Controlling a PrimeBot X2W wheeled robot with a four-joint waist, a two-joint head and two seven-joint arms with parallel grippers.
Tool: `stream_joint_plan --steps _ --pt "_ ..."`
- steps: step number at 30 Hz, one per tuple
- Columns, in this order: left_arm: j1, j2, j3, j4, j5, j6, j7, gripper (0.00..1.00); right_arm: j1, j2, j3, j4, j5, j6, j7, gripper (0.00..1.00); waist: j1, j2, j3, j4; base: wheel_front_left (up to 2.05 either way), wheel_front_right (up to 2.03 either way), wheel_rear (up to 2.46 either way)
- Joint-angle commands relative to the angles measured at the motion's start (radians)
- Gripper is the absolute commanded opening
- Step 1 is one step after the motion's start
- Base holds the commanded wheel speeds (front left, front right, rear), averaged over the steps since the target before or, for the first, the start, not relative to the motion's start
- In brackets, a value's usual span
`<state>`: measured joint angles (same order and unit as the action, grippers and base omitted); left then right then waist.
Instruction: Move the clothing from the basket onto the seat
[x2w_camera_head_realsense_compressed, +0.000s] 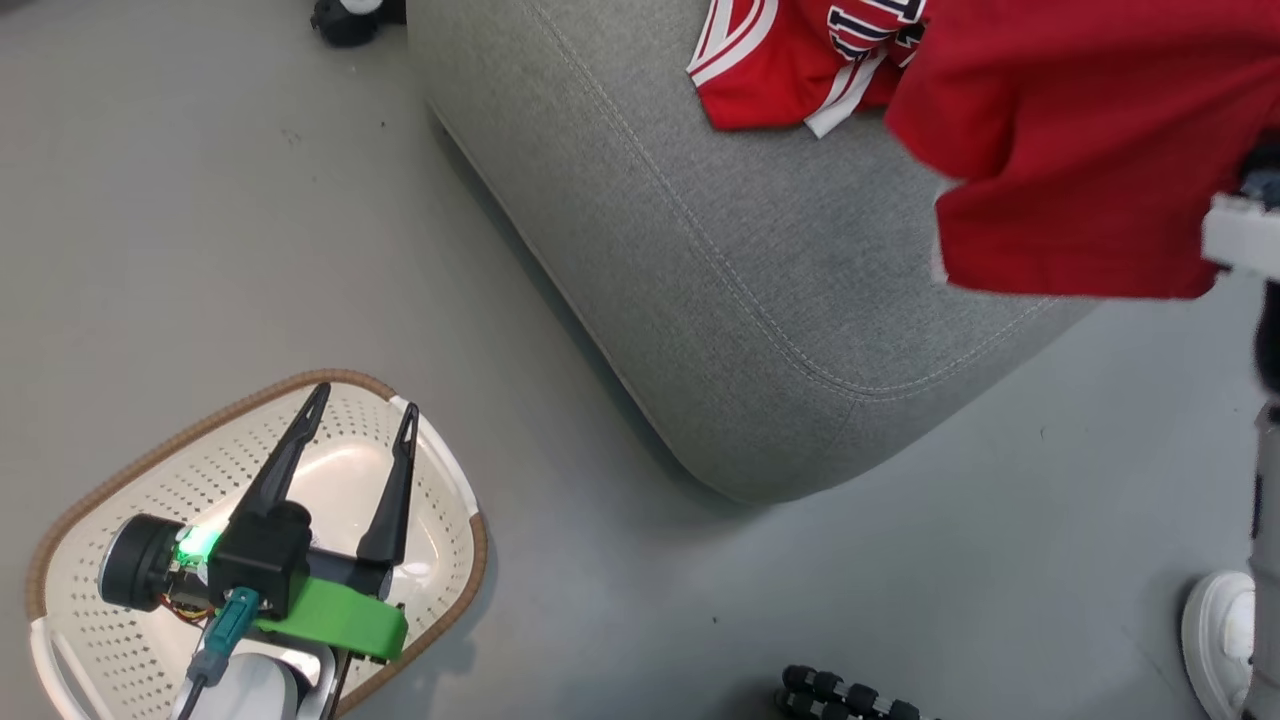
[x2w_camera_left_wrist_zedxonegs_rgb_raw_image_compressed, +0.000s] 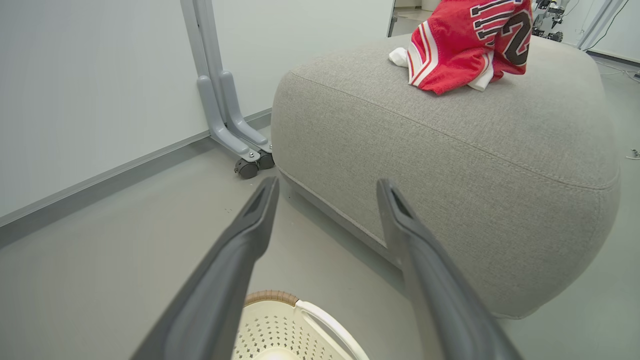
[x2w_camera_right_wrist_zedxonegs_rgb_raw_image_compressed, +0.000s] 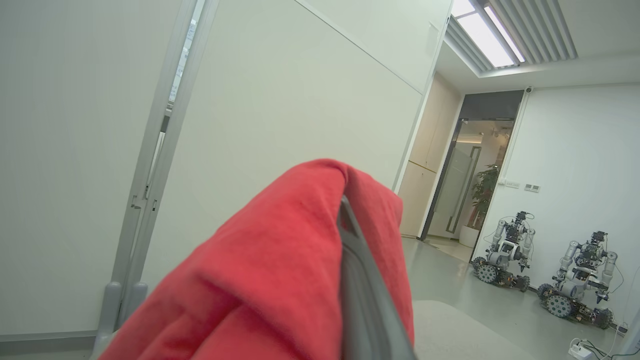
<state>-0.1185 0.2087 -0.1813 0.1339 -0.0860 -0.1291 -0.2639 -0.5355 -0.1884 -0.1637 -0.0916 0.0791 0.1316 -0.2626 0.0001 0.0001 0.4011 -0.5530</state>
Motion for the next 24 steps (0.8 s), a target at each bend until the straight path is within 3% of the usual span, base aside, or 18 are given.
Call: stream_joint_plan --steps 1,11,19,24 --pt "-0.031 0.018 -0.002 -0.012 0.01 -0.002 0.0 1.0 -0.058 -0.018 -0.019 0.003 0.013 -0.002 -0.003 0.0 -0.0001 -0.0001 0.113 0.013 0.0 0.0 0.0" --pt "-0.121 0.071 -0.032 -0.044 0.027 -0.002 0.0 1.0 -0.366 -0.137 -0.12 0.148 0.04 -0.002 -0.003 0.0 -0.0001 -0.0001 0.281 0.082 0.0 0.0 0.0" --pt "-0.152 0.073 -0.037 -0.044 0.039 -0.002 0.0 1.0 -0.457 -0.202 -0.186 0.371 0.032 -0.002 -0.003 0.0 -0.0001 -0.0001 0.369 0.167 0.0 0.0 0.0" --pt "-0.146 0.069 -0.035 -0.049 0.048 -0.002 0.0 1.0 -0.463 -0.213 -0.155 0.514 0.009 -0.002 -0.003 0.0 -0.0001 -0.0001 0.398 0.204 0.0 0.0 0.0"
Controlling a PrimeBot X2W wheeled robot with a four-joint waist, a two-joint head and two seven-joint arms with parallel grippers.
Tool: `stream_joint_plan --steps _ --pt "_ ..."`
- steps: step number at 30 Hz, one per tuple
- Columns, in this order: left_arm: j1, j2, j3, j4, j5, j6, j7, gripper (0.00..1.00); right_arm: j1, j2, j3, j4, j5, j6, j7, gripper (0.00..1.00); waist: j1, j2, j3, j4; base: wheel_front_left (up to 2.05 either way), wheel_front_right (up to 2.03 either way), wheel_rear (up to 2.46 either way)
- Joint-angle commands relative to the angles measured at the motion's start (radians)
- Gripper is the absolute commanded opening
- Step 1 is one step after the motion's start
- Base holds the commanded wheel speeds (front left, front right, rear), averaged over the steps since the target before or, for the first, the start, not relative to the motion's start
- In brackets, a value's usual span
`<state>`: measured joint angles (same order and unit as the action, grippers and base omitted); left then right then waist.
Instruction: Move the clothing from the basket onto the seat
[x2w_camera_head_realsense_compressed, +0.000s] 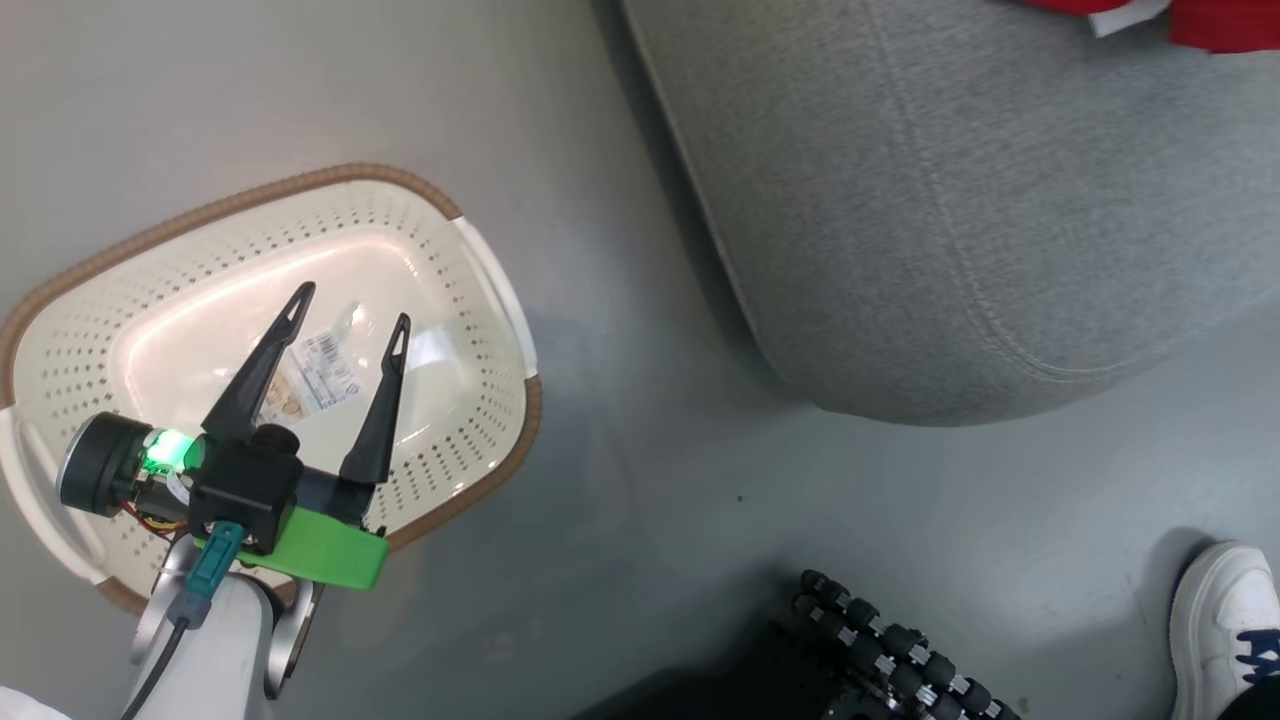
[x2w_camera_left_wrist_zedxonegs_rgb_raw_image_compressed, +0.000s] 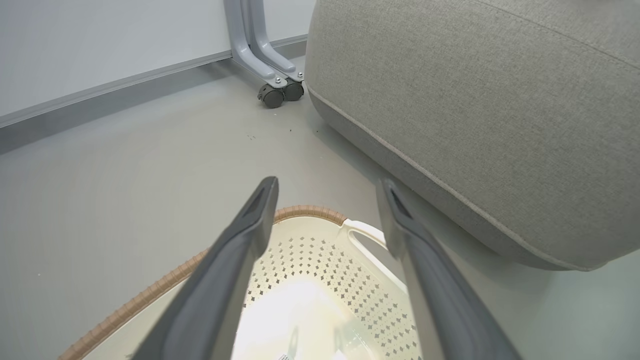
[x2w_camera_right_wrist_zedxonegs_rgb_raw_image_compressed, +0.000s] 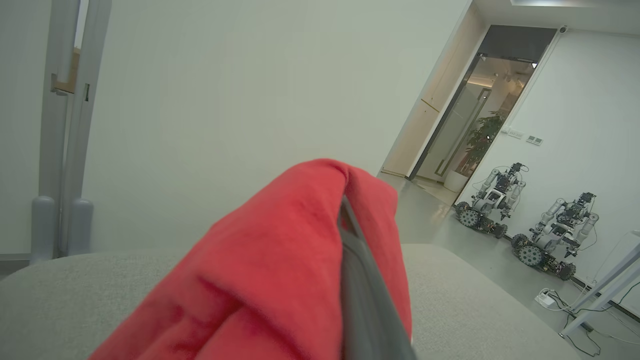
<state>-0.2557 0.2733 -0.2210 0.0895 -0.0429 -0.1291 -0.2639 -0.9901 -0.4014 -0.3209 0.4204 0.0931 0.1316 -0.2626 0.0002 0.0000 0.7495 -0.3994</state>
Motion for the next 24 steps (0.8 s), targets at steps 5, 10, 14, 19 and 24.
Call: stream_joint_plan --steps 5,10,14,19,24 --pt "0.001 -0.01 0.028 -0.008 0.005 0.004 0.0 1.0 0.019 0.016 0.088 0.147 -0.013 -0.002 -0.003 0.0 -0.0002 0.0 0.059 0.061 0.0 0.0 0.0" --pt "0.007 -0.007 0.037 -0.01 0.013 0.003 0.0 1.0 0.024 0.027 0.177 0.282 0.009 -0.002 -0.003 0.0 -0.0002 0.0 0.059 0.059 0.0 0.0 0.0" --pt "0.01 -0.006 0.04 -0.005 0.014 0.002 0.0 1.0 0.018 0.03 0.22 0.328 0.034 -0.002 -0.003 0.0 -0.0002 0.0 0.05 0.048 0.0 0.0 0.0" --pt "0.018 -0.006 0.038 0.005 0.012 0.001 0.0 1.0 0.016 0.019 0.243 0.333 0.047 -0.002 -0.003 0.36 -0.0002 0.0 0.027 0.035 0.0 0.0 0.0" --pt "0.024 -0.014 0.029 0.024 0.004 -0.001 0.0 1.0 0.047 0.017 0.231 0.33 0.034 -0.002 -0.003 1.0 -0.0002 0.0 -0.027 0.031 0.0 0.0 0.0"
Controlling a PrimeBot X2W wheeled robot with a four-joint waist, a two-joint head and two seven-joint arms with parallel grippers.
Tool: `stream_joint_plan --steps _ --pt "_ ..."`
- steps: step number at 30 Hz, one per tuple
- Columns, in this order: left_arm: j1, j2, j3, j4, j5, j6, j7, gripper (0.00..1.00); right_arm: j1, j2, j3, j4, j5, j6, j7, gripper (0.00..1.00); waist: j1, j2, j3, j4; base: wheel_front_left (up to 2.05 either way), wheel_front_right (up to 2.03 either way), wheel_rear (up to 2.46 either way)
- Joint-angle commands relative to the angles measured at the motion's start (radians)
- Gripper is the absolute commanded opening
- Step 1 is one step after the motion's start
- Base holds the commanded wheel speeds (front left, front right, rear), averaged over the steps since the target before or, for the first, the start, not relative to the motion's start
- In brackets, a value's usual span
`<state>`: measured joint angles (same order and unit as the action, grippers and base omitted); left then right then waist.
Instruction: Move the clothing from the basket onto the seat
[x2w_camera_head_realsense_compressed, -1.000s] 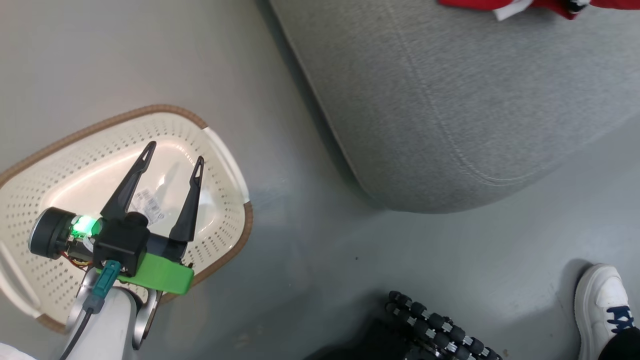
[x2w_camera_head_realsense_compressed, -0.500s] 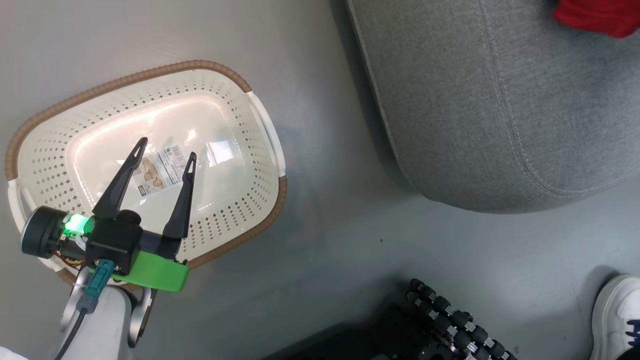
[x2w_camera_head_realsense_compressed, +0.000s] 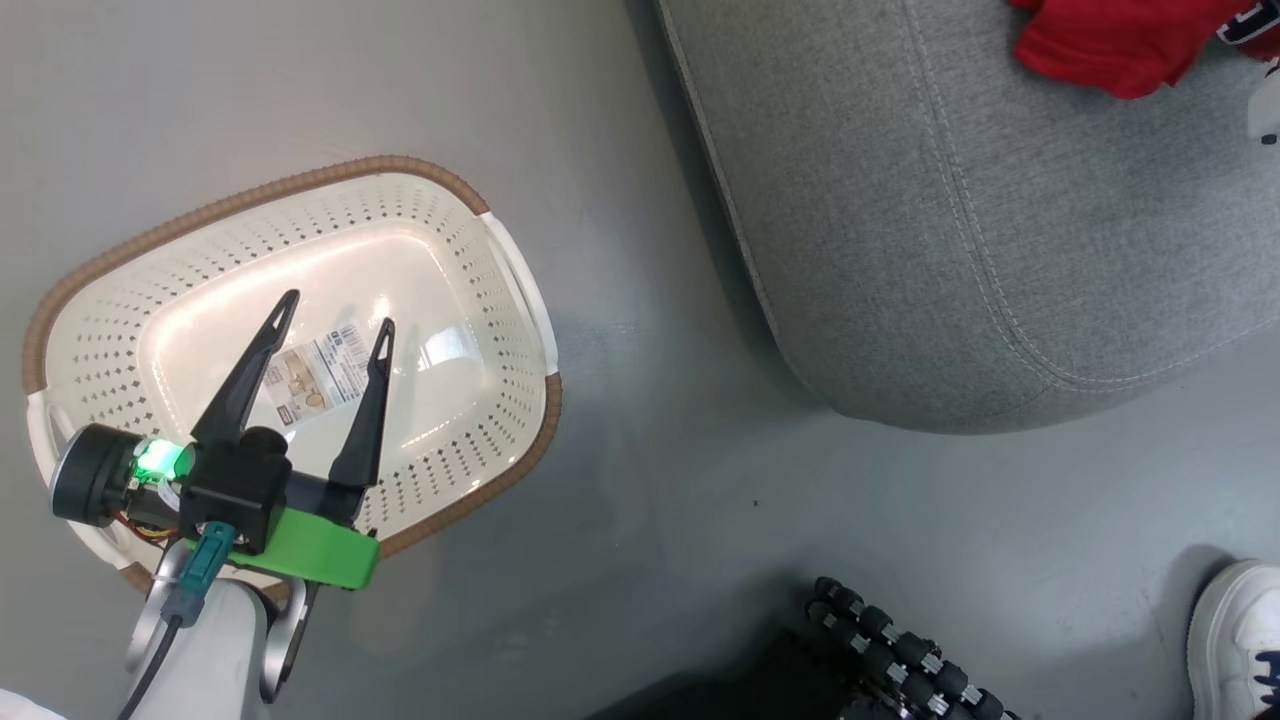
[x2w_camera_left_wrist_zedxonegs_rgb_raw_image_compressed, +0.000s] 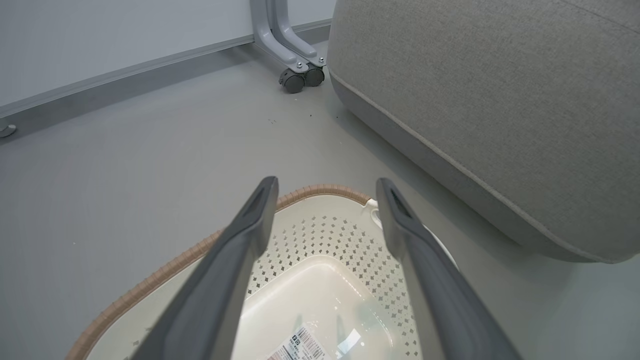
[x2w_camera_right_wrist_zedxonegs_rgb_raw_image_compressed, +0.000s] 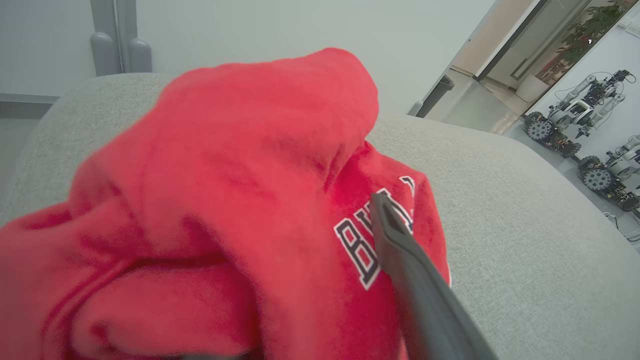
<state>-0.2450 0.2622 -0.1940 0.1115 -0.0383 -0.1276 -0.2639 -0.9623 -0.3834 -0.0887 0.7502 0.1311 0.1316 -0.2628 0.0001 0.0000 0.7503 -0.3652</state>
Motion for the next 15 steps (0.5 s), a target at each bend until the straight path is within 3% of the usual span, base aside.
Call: stream_joint_plan --steps 1,15 --pt "0.016 -0.006 0.002 0.004 -0.002 -0.002 0.0 1.0 0.024 -0.002 0.001 0.0 -0.005 -0.002 -0.003 1.0 -0.0001 0.0 -0.039 -0.003 0.0 0.0 0.0" --pt "0.035 -0.083 -0.001 0.047 -0.057 -0.004 0.0 1.0 0.122 -0.058 0.137 0.027 -0.007 -0.002 -0.003 1.0 -0.0001 0.0 -0.236 -0.015 0.0 0.0 0.0"
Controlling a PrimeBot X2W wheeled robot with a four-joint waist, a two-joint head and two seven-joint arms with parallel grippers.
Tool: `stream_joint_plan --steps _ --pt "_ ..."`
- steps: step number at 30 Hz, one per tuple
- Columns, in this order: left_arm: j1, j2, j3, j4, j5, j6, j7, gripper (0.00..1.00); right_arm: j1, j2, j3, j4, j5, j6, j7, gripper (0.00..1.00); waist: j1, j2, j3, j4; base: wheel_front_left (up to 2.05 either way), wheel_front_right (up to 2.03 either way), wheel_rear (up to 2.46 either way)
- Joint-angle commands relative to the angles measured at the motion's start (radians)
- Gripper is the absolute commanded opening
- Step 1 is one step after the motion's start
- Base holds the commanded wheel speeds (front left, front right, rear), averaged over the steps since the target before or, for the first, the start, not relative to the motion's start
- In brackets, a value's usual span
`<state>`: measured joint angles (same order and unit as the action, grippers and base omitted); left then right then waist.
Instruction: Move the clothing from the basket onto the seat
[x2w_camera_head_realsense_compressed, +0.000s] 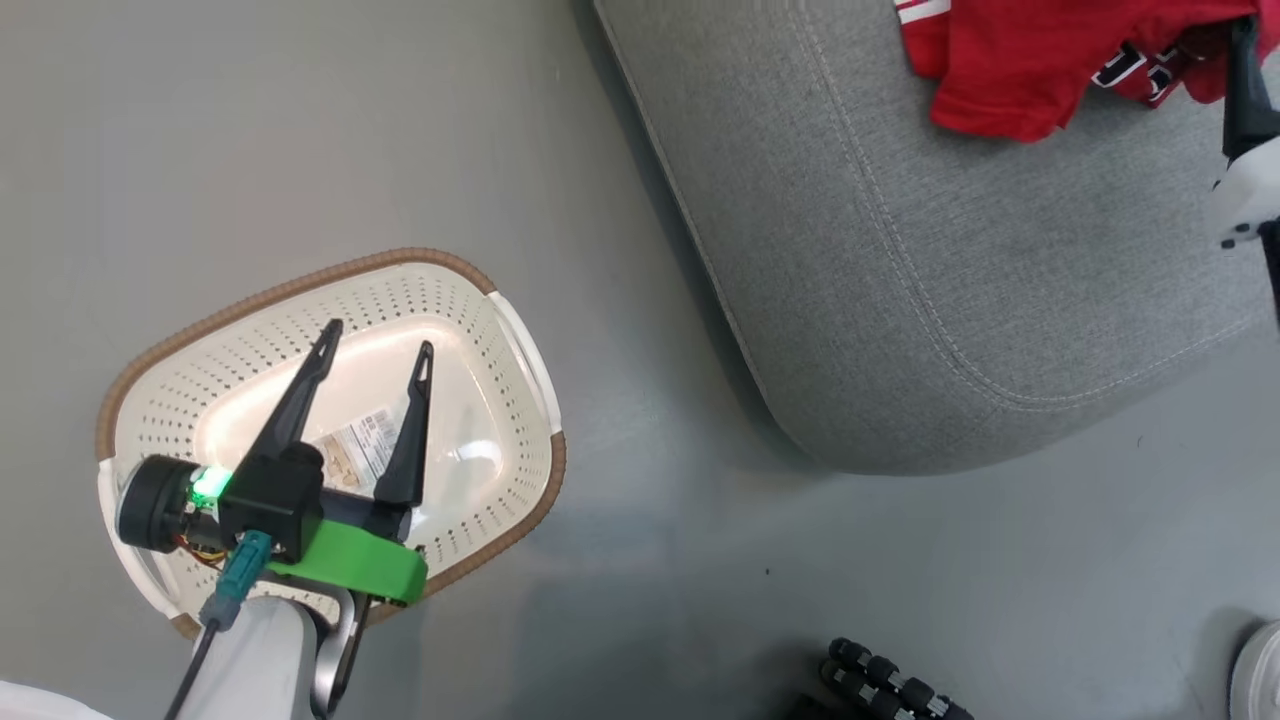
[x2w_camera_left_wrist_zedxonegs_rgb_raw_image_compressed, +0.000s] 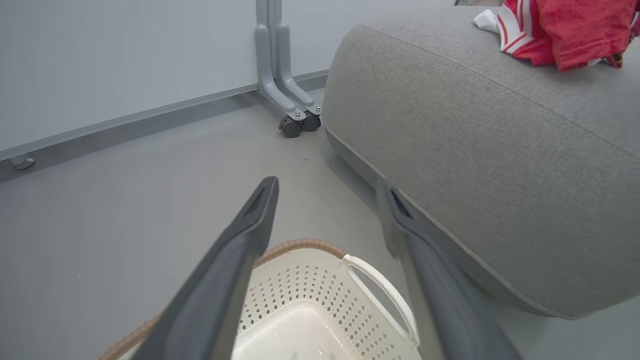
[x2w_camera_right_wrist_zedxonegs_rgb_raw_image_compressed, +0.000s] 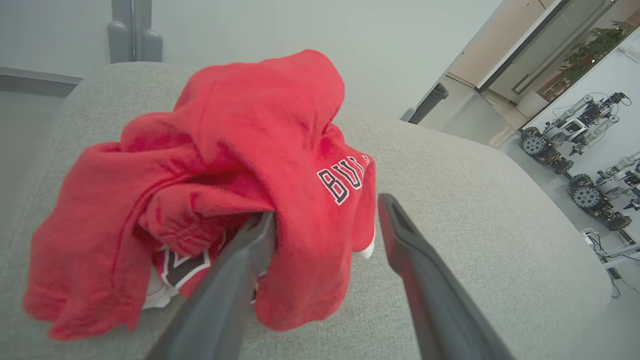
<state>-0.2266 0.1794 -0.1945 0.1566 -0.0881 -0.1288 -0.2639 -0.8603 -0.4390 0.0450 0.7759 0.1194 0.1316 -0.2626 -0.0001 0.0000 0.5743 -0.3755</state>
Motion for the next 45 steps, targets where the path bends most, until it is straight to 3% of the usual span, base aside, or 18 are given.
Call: stream_joint_plan --steps 1,7,16,26,31,38,45 --pt "0.019 -0.007 -0.004 0.005 -0.009 -0.002 0.0 1.0 0.027 -0.011 0.019 -0.006 0.007 -0.002 -0.003 1.0 0.0001 0.0 -0.078 -0.004 0.0 0.0 0.0" --pt "0.055 -0.053 -0.006 0.018 -0.025 -0.002 0.0 1.0 0.092 -0.06 0.069 -0.088 0.037 -0.002 -0.003 1.0 0.0001 0.0 -0.194 0.007 0.0 0.0 0.0" --pt "0.113 -0.093 -0.005 -0.007 -0.044 -0.003 0.0 1.0 0.221 -0.069 -0.028 -0.336 0.062 -0.002 -0.003 1.0 0.0001 0.0 -0.336 0.031 0.0 0.0 0.0" --pt "0.18 -0.12 0.007 -0.03 -0.047 -0.003 0.0 1.0 0.411 0.019 -0.162 -0.609 0.069 -0.002 -0.003 1.0 0.0001 0.0 -0.433 0.065 0.0 0.0 0.0" --pt "0.2 -0.125 0.015 -0.05 -0.04 -0.003 0.0 1.0 0.512 0.084 -0.171 -0.715 0.058 -0.002 -0.003 1.0 0.0001 0.0 -0.472 0.102 0.0 0.0 0.0" --pt "0.232 -0.128 0.036 -0.071 -0.067 -0.003 0.0 1.0 0.633 0.166 -0.129 -0.786 0.043 -0.002 -0.003 1.0 0.0001 0.0 -0.519 0.17 0.0 0.0 0.0" --pt "0.26 -0.128 0.079 -0.084 -0.077 0.015 0.0 1.0 0.733 0.225 -0.074 -0.772 0.039 -0.002 -0.003 1.0 0.0001 0.0 -0.554 0.263 0.0 0.0 0.0"
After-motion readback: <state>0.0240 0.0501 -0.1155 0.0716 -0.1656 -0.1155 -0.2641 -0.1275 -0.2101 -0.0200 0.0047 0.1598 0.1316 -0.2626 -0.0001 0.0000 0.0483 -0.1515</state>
